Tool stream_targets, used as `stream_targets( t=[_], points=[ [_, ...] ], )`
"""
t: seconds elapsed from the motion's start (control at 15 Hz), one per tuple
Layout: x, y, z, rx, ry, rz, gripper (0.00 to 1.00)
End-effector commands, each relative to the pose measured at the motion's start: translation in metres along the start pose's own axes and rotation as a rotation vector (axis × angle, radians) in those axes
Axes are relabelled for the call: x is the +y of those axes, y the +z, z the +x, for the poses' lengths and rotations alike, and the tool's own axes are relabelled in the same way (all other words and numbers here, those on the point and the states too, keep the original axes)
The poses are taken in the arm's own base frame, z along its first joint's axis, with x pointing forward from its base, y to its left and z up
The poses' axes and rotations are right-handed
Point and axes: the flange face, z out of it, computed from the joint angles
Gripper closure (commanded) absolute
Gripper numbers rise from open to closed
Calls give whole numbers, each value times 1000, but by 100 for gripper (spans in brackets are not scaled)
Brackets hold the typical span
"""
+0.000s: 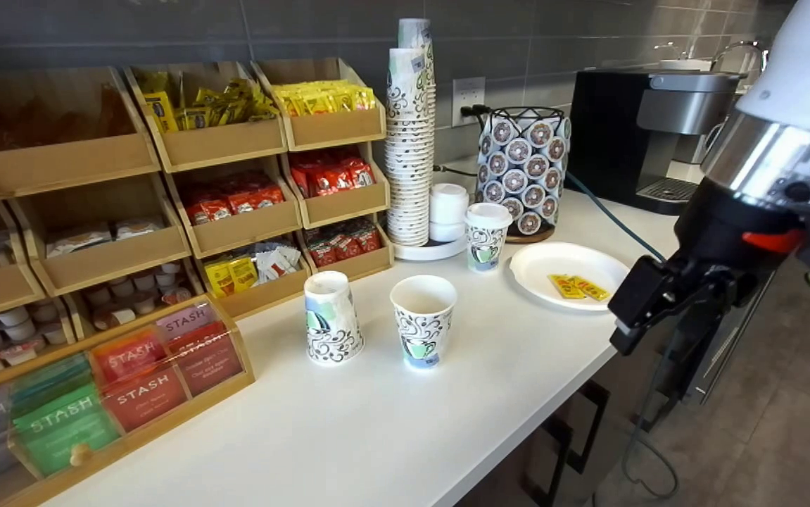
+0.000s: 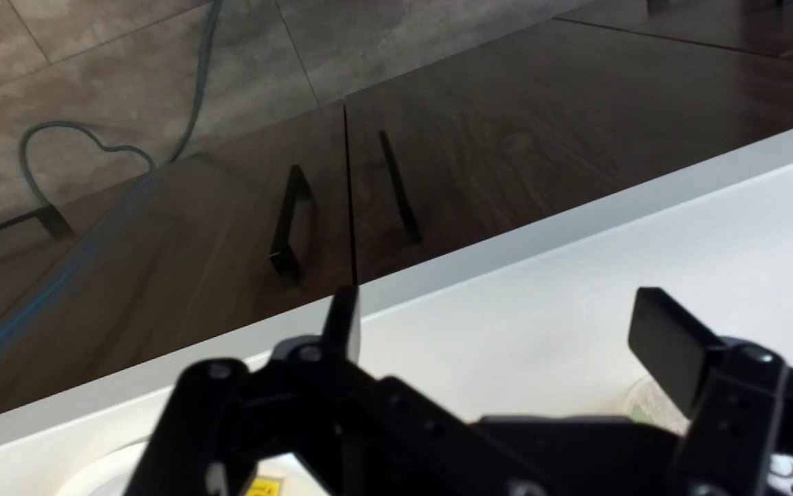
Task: Open the leftmost bottom cabinet door of the kitchen cabinet
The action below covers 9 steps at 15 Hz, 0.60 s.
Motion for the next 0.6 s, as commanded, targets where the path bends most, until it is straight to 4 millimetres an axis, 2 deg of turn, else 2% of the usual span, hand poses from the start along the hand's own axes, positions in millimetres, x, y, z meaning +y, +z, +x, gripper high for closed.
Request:
stream_targets(
  t=[0.0,0.13,0.2,0.33,0.53],
  points=[
    [9,57,2,-73,-126,39,0],
    [23,84,0,-131,-202,23,0],
    [15,59,3,-92,-147,20,0],
    [24,79,3,-128,-183,12,0],
    [23,84,3,-137,-195,10,0]
  ],
)
